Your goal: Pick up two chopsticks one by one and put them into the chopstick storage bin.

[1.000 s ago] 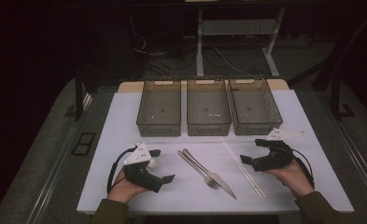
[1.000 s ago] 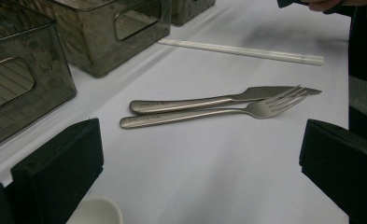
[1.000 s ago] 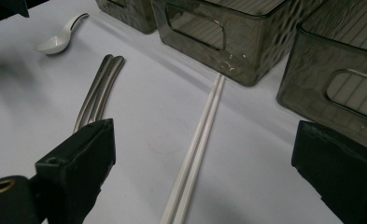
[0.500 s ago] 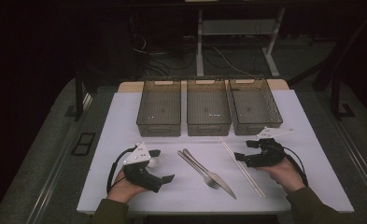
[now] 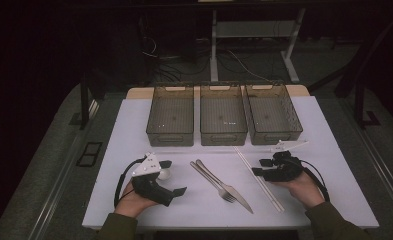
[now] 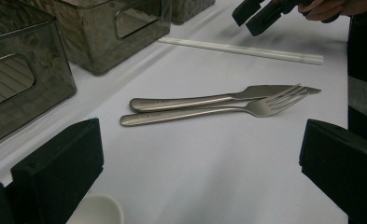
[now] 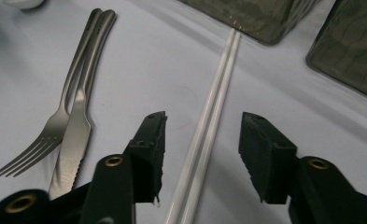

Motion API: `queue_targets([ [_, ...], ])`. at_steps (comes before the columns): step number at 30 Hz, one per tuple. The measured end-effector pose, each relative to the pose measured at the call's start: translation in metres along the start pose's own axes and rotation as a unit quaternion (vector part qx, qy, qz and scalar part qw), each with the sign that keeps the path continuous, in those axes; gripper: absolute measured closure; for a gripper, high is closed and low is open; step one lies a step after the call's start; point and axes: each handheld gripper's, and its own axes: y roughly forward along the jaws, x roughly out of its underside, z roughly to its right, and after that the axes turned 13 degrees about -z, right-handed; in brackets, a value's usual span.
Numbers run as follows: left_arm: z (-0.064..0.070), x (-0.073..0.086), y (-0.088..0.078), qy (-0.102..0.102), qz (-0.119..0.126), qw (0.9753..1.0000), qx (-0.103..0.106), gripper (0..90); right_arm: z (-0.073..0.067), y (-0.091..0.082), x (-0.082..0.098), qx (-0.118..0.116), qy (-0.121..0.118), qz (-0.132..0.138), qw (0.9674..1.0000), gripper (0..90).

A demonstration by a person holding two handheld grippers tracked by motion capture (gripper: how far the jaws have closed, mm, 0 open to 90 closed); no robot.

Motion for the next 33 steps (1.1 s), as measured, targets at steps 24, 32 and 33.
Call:
queue_targets([
  [24,0.000,0.001,-0.001,0.000,0.001,1.0000,-0.001,0.0,-0.004,0.003,0.016,0.005,0.002,-0.062,0.9980,78.4],
  [32,0.000,0.001,-0.001,0.000,0.001,1.0000,-0.001,0.0,-0.006,0.004,0.018,0.005,-0.001,-0.070,0.9975,80.0],
  [33,0.000,0.001,-0.001,0.000,0.001,1.0000,-0.001,0.0,-0.005,0.005,0.018,0.006,-0.002,-0.071,0.9974,80.1],
])
